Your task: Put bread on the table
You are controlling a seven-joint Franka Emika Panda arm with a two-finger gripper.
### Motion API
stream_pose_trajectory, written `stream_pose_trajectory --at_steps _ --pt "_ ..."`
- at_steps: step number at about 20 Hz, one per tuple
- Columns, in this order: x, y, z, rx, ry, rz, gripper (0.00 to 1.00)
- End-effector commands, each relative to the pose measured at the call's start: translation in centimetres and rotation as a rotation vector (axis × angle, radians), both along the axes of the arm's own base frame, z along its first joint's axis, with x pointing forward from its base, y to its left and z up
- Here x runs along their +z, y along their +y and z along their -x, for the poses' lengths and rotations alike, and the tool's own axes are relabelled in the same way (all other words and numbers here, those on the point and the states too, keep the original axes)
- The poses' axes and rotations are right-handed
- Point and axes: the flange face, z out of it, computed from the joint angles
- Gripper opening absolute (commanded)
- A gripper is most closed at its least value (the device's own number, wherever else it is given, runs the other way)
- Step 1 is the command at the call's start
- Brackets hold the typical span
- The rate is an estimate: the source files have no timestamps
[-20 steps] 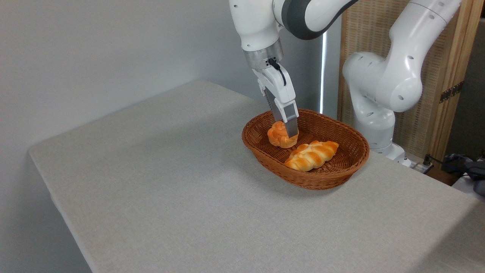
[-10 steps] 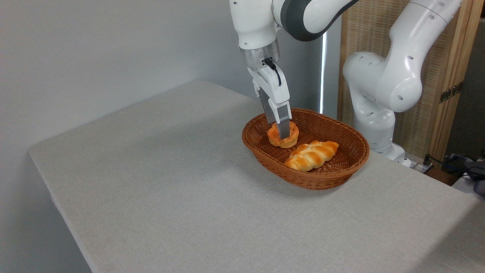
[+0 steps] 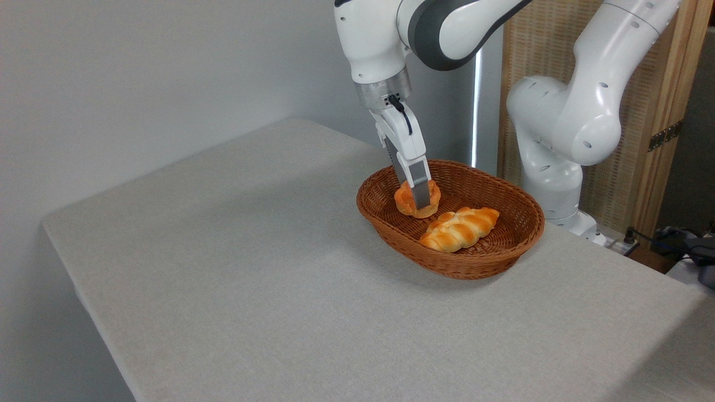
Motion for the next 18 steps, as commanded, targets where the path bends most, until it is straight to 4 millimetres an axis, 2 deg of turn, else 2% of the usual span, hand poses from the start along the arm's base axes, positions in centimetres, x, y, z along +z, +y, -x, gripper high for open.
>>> stream_pose_trajectory --at_steps 1,6,18 --pt "-0.82 -0.2 0.12 0.009 0.003 0.007 0.78" --pt "-1.13 -0.27 0.08 0.008 0.01 0.004 0.51" --pt "-1.22 -0.33 0.06 0.006 0.011 0.003 0.51"
